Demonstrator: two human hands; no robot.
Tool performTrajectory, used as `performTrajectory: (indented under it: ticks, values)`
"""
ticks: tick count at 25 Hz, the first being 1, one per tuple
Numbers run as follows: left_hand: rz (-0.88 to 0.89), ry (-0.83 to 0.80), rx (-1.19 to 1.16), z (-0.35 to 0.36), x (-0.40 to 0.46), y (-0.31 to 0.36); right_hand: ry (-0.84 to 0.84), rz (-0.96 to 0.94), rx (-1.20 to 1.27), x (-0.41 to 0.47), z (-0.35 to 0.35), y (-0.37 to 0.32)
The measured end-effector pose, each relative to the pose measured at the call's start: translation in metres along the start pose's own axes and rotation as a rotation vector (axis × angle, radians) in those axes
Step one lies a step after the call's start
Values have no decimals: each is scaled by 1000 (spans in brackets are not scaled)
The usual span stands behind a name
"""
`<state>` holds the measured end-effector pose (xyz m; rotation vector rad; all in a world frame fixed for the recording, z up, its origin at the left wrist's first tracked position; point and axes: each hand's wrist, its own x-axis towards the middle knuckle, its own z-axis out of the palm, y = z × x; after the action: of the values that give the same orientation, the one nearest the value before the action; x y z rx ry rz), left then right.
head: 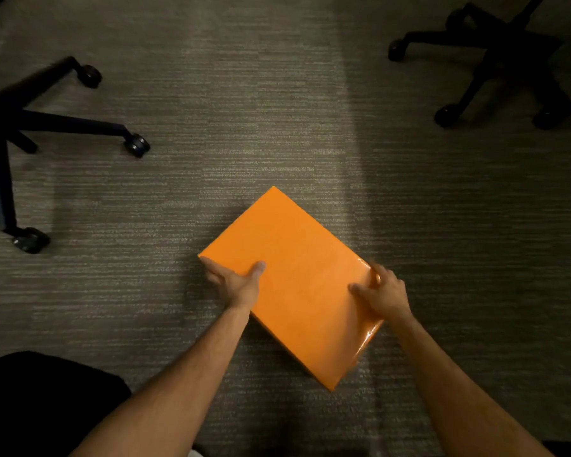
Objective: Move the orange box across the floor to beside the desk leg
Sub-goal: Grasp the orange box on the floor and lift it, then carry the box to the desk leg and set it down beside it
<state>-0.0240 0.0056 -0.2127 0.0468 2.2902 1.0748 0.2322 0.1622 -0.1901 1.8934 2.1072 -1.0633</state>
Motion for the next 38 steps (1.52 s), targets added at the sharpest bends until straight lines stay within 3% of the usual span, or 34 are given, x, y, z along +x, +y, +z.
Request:
performTrajectory:
  ticks: [5,8,12,19,24,32,38]
  values:
    - [99,-232,67,5,31,42,-161,234,-31,-19,10,6]
    - [116,-331,47,14,7,29,-298,331,339,-37,35,14]
    - [-1,-338,-60,9,-9,-8,-158,298,566,-48,59,25]
    - [-100,-348,-31,5,-10,10,-190,204,728,-49,48,21]
    - [-108,-399,48,-42,-66,94,-205,230,855,-110,-47,-10]
    - [-30,-539,46,-154,-249,333,-129,309,1011,-288,-314,-97]
    - [22,-827,157,-173,-373,479,-40,403,1070,-388,-473,-112]
